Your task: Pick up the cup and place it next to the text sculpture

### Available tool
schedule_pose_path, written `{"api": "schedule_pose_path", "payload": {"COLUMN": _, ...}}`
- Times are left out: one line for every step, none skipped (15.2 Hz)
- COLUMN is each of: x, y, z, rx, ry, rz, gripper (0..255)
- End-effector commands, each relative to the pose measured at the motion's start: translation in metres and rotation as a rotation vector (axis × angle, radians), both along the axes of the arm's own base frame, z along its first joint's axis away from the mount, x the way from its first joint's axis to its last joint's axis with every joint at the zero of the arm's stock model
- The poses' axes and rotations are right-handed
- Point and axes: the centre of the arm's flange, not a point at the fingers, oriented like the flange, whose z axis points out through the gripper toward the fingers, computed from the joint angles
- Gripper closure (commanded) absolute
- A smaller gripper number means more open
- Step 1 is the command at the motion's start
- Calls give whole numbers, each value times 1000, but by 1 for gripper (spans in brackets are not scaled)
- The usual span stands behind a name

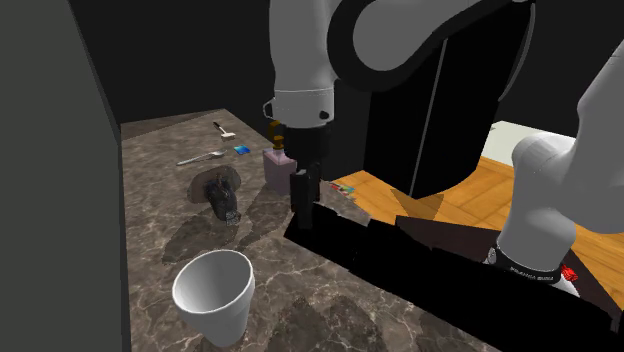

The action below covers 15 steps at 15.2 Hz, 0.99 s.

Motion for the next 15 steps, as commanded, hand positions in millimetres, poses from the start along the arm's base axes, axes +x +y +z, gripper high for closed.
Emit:
{"api": "schedule_pose_path", "payload": {"x": 21, "y": 7, "z": -13, "rx": 10, "ry": -6, "rz": -11, "gripper": 0}}
{"api": "schedule_pose_path", "payload": {"x": 31, "y": 13, "z": -17, "rx": 17, "ry": -12, "rz": -15, "gripper": 0}}
{"api": "schedule_pose_path", "payload": {"x": 41, "y": 19, "z": -22, "rx": 23, "ry": -17, "rz": -20, "gripper": 0}}
{"api": "schedule_pose_path", "payload": {"x": 51, "y": 24, "z": -26, "rx": 30, "ry": -23, "rz": -24, "gripper": 0}}
{"api": "schedule_pose_path", "payload": {"x": 60, "y": 30, "z": -30, "rx": 36, "ry": -28, "rz": -28, "gripper": 0}}
{"api": "schedule_pose_path", "payload": {"x": 70, "y": 36, "z": -33, "rx": 42, "ry": -33, "rz": -32, "gripper": 0}}
{"api": "schedule_pose_path", "payload": {"x": 80, "y": 41, "z": -37, "rx": 49, "ry": -39, "rz": -36, "gripper": 0}}
{"api": "schedule_pose_path", "payload": {"x": 90, "y": 47, "z": -41, "rx": 55, "ry": -44, "rz": -40, "gripper": 0}}
{"api": "schedule_pose_path", "payload": {"x": 100, "y": 52, "z": -45, "rx": 61, "ry": -50, "rz": -44, "gripper": 0}}
{"api": "schedule_pose_path", "payload": {"x": 110, "y": 58, "z": -48, "rx": 68, "ry": -55, "rz": -48, "gripper": 0}}
{"api": "schedule_pose_path", "payload": {"x": 115, "y": 61, "z": -50, "rx": 70, "ry": -57, "rz": -50, "gripper": 0}}
{"api": "schedule_pose_path", "payload": {"x": 115, "y": 61, "z": -55, "rx": 70, "ry": -57, "rz": -50, "gripper": 0}}
{"api": "schedule_pose_path", "payload": {"x": 114, "y": 62, "z": -60, "rx": 70, "ry": -57, "rz": -50, "gripper": 0}}
{"api": "schedule_pose_path", "payload": {"x": 114, "y": 63, "z": -65, "rx": 70, "ry": -57, "rz": -50, "gripper": 0}}
{"api": "schedule_pose_path", "payload": {"x": 114, "y": 64, "z": -70, "rx": 70, "ry": -57, "rz": -50, "gripper": 0}}
